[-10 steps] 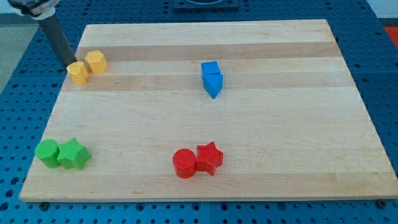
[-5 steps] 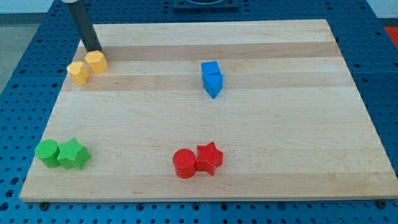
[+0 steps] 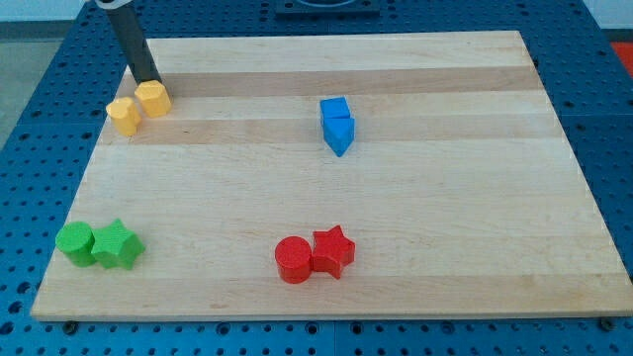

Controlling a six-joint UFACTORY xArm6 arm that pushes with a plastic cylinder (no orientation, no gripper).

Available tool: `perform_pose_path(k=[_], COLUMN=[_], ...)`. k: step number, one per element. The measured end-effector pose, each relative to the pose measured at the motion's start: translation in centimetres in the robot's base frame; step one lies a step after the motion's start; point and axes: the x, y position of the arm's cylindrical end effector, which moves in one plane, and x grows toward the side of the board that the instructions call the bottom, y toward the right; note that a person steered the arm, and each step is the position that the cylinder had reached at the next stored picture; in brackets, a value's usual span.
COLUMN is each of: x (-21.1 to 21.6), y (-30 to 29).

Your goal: Slightly push the yellow blocks downwards

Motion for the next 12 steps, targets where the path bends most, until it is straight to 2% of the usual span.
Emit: perform_pose_path(k=[1,3,5,8,9,11,12], x=[1.4,1.7,-0.3,15.3,15.5,26.8,27.8], y=[0.0,0.0,6.5,7.1,7.3,7.4,7.4])
